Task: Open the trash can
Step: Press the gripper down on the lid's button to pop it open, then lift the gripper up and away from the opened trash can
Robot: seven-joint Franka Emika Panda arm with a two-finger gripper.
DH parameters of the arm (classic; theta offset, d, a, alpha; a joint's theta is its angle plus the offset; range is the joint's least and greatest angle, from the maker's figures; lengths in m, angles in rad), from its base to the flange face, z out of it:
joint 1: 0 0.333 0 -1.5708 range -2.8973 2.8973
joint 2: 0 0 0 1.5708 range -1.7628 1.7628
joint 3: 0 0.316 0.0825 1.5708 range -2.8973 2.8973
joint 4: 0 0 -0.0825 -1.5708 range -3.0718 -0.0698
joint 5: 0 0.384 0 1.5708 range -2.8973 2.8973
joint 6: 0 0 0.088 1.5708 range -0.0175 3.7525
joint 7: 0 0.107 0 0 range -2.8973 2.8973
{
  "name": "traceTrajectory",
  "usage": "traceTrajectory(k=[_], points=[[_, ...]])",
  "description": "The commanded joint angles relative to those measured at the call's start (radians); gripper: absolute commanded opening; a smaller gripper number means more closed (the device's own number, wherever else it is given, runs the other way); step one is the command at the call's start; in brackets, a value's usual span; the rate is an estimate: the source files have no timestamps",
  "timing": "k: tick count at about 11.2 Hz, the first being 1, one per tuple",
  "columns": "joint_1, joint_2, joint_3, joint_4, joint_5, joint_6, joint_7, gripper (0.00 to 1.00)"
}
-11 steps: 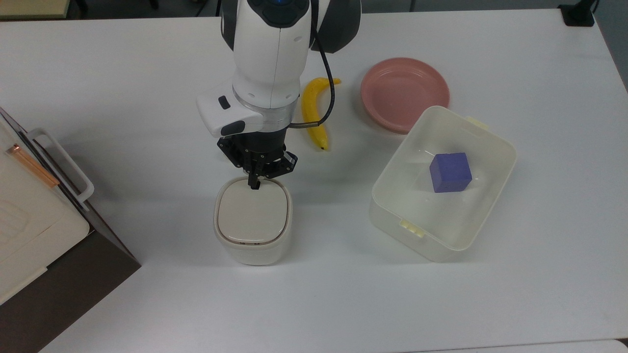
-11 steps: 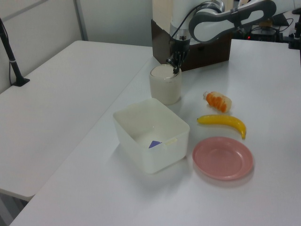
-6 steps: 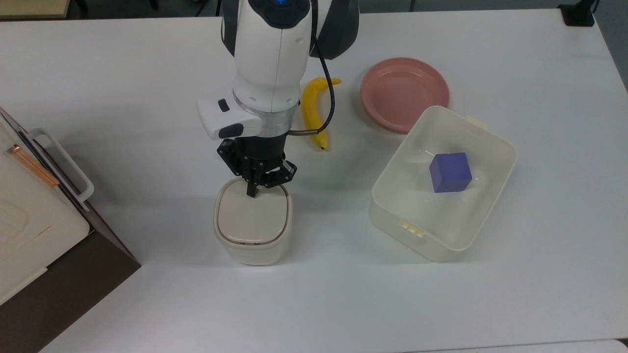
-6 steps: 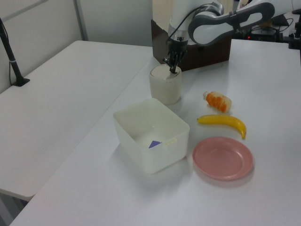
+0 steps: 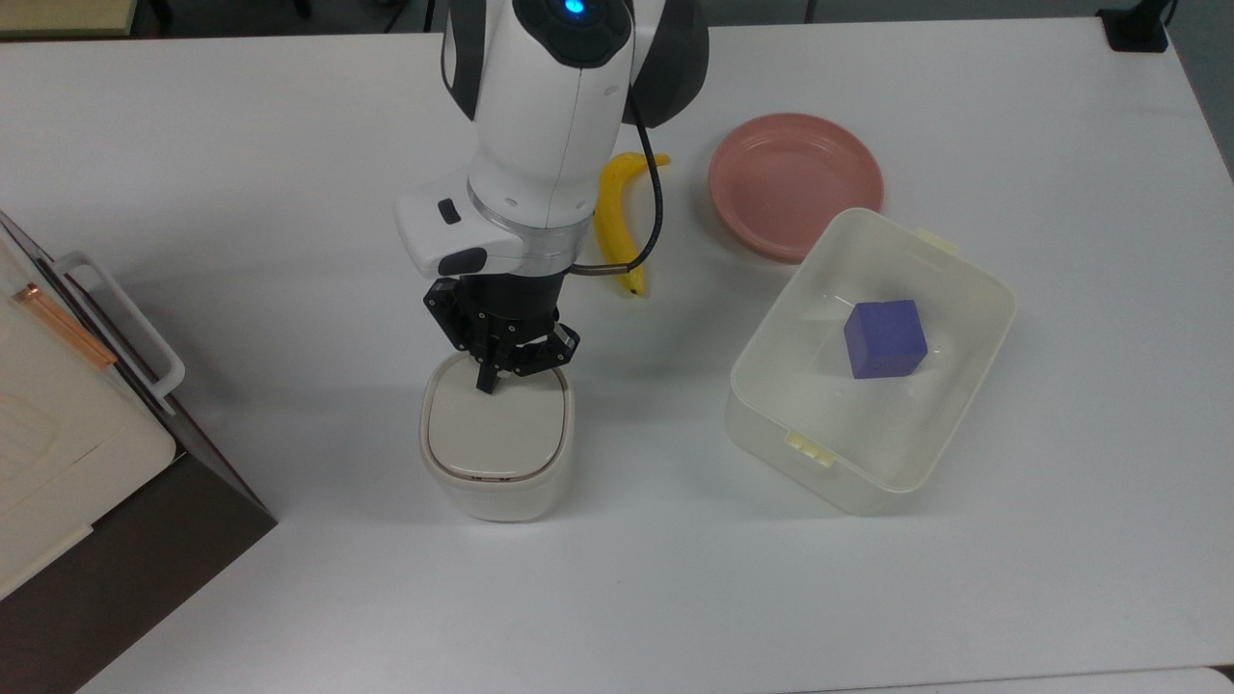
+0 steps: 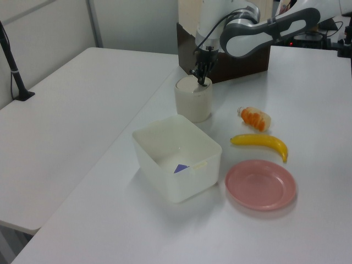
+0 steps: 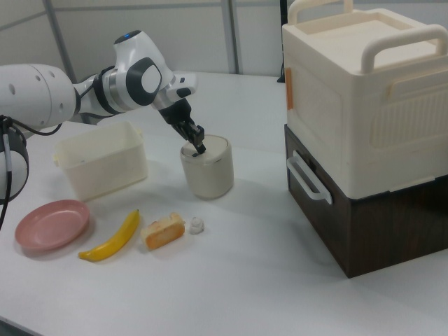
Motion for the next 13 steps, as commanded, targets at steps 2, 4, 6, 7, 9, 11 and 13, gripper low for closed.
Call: traceTrajectory(k=[2,4,6,7,9,11,13], points=[[-0.007,-0.01,0.004,0.0,-0.002,0.001,0.038,0.0],[-0.027,-0.097,0.002,-0.003,0.133,-0.008,0.032,0.0],[-0.056,-0.186,0.002,-0.003,0.209,-0.098,0.026,0.0],[-0.056,-0.226,0.002,-0.005,0.213,-0.133,0.019,0.0],[-0.054,-0.286,0.002,-0.011,0.218,-0.202,-0.012,0.0],[-0.053,-0.365,0.001,-0.09,0.207,-0.255,-0.111,0.0],[-0.058,-0.473,-0.01,-0.184,0.213,-0.339,-0.255,0.0]])
